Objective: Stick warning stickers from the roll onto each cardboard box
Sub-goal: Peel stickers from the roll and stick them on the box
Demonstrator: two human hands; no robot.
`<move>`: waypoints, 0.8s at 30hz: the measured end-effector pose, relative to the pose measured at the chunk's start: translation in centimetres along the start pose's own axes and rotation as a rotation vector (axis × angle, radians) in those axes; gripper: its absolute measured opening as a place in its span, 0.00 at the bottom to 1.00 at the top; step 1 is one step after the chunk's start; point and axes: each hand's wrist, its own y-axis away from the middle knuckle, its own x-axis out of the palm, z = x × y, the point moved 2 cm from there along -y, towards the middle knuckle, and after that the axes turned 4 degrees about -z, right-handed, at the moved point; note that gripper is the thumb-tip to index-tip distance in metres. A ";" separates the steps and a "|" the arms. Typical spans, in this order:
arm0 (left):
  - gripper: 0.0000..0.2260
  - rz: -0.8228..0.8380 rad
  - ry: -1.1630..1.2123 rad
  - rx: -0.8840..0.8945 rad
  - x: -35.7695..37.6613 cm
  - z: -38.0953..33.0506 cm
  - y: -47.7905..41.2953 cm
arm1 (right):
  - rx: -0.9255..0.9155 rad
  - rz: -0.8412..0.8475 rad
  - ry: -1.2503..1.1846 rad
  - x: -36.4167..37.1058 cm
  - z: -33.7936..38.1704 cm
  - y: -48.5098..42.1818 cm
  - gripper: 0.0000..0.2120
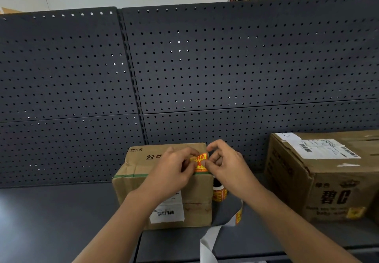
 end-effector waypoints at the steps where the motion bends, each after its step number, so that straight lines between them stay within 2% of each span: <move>1: 0.11 -0.009 0.000 -0.002 0.1 0.1 0.0 | -0.005 0.002 0.001 0.0 -0.1 0.0 0.11; 6: 0.10 -0.008 0.105 -0.068 0.2 0.6 -0.1 | -0.005 0.002 -0.006 0.6 -0.2 -0.1 0.06; 10: 0.07 -0.030 0.082 -0.123 0.4 0.4 -0.2 | 0.046 0.005 0.019 1.4 -0.4 -0.5 0.12; 14: 0.05 -0.051 0.130 -0.169 0.4 0.5 -0.3 | 0.094 -0.029 0.003 2.0 -1.2 -0.3 0.14; 20: 0.06 -0.011 0.152 -0.219 0.7 0.5 -0.1 | 0.352 0.013 -0.139 2.2 -3.1 0.1 0.23; 22: 0.06 0.017 0.144 -0.231 0.9 0.4 -0.2 | 0.433 0.063 -0.235 2.8 -3.3 0.3 0.20; 24: 0.07 0.027 0.133 -0.234 0.9 0.4 -0.3 | 0.422 0.063 -0.255 3.1 -2.9 0.1 0.13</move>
